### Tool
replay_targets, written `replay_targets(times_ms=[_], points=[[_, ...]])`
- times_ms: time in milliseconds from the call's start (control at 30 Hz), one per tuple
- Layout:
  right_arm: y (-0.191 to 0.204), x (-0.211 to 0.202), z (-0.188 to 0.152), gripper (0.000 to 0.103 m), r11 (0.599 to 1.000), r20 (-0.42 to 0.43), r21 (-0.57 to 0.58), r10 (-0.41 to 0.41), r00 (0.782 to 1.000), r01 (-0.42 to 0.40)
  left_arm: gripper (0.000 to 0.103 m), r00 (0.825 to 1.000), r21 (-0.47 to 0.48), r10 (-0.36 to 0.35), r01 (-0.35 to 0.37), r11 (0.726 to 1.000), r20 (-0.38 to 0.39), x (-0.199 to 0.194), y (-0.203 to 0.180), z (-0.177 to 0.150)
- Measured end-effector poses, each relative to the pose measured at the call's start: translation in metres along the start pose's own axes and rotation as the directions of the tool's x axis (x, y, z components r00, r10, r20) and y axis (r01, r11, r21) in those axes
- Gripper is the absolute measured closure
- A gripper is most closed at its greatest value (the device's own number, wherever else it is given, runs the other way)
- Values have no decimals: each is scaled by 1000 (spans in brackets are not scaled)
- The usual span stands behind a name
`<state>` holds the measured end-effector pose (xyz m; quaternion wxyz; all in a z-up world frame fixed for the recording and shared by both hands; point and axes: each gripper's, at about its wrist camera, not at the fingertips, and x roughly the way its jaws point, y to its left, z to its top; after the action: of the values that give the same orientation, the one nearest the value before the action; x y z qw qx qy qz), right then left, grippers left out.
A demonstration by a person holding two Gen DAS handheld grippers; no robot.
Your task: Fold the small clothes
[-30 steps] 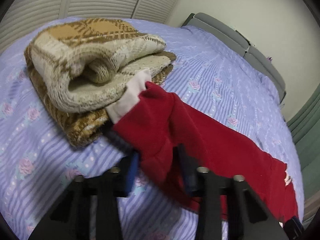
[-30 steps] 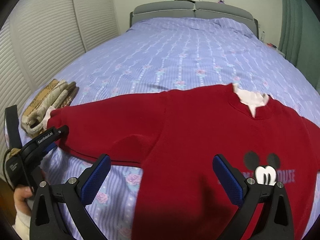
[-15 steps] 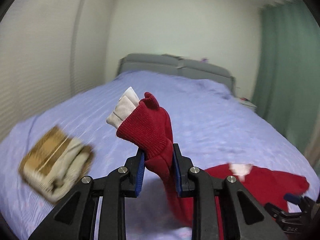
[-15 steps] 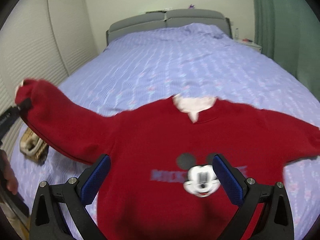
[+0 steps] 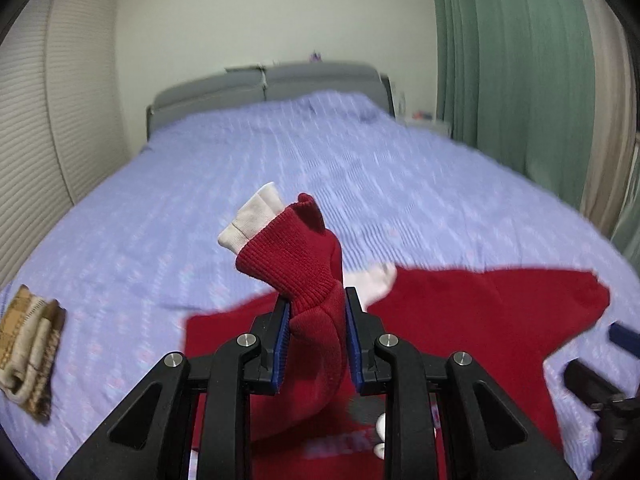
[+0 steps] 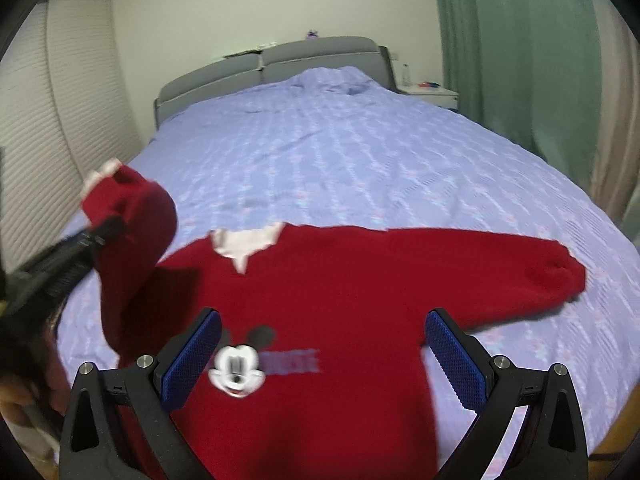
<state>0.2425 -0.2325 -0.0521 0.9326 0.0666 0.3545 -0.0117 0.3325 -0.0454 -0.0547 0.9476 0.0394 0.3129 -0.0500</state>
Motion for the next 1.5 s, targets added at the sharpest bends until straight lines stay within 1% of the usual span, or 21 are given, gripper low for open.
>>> replay_targets(times_ms=[67, 133, 300, 367, 400, 433, 467, 633, 667, 767, 833, 900, 933, 1000, 1100, 1200, 1267, 1300, 1333, 1400, 1500], points=[[-13, 1, -3, 1, 1000, -3, 19, -14, 1000, 14, 78, 999, 23, -1, 2, 1000, -50, 16, -20, -7], [-27, 2, -7, 1, 999, -13, 44, -23, 1000, 23, 78, 997, 46, 15, -11, 999, -82, 28, -33, -14], [-49, 3, -16, 1, 996, -27, 70, -48, 998, 50, 77, 991, 69, 19, -10, 998, -134, 45, -56, -28], [-55, 3, -19, 1, 995, -30, 75, -60, 998, 62, 71, 988, 69, -10, 20, 997, -154, 49, -60, -30], [-58, 3, -20, 1, 995, -33, 79, -63, 997, 66, 59, 986, 66, -34, 45, 997, -162, 51, -62, -31], [-60, 3, -21, 1, 994, -35, 83, -66, 997, 68, 44, 983, 61, -62, 73, 995, -172, 50, -64, -31], [-63, 3, -23, 1, 993, -37, 90, -68, 997, 71, 41, 981, 55, -82, 94, 994, -178, 49, -65, -31], [-77, 0, -26, 1, 990, -40, 114, -79, 996, 83, 41, 976, 39, -165, 172, 984, -142, 20, -75, -28], [-79, -1, -27, 1, 990, -41, 116, -82, 996, 86, 41, 977, 41, -171, 177, 983, -129, 12, -76, -26], [-86, -5, -28, 1, 988, -36, 124, -88, 995, 92, 36, 982, 67, -154, 161, 985, -107, -13, -81, -18], [-90, -9, -29, 1, 987, -34, 133, -84, 996, 88, 26, 987, 80, -134, 142, 987, -93, -32, -85, -15], [-95, -15, -29, 1, 987, -31, 138, -73, 997, 76, 21, 988, 83, -119, 127, 988, -93, -44, -86, -11], [-96, -17, -28, 1, 988, -28, 139, -71, 997, 74, 18, 989, 83, -116, 124, 989, -95, -49, -87, -10], [-101, -23, -26, 1, 987, -12, 144, -72, 997, 73, 16, 988, 79, -118, 126, 989, -96, -60, -87, -10], [-109, -33, -25, 1, 985, 0, 162, -60, 998, 59, 10, 992, 47, -106, 109, 993, -70, -72, -81, -18], [-112, -42, -25, 1, 985, 31, 168, -41, 999, 35, 10, 995, 42, -101, 102, 994, -25, -85, -68, -36], [-110, -42, -24, 1, 986, 34, 169, -13, 999, 7, 10, 997, 51, -67, 65, 997, 29, -93, -52, -56], [-105, -41, -24, 1, 987, 36, 163, 3, 999, -9, 10, 998, 56, -50, 48, 997, 40, -94, -47, -62], [-100, -40, -25, 1, 988, 40, 153, 14, 999, -20, 10, 998, 66, -15, 11, 998, 61, -95, -37, -72], [-83, -32, -26, 1, 993, 36, 113, 31, 999, -35, 10, 998, 65, 22, -26, 998, 67, -95, -18, -85], [-58, -17, -30, 1, 995, 17, 77, 69, 997, -71, 10, 998, 10, 55, -55, 998, 36, -87, 19, -100]])
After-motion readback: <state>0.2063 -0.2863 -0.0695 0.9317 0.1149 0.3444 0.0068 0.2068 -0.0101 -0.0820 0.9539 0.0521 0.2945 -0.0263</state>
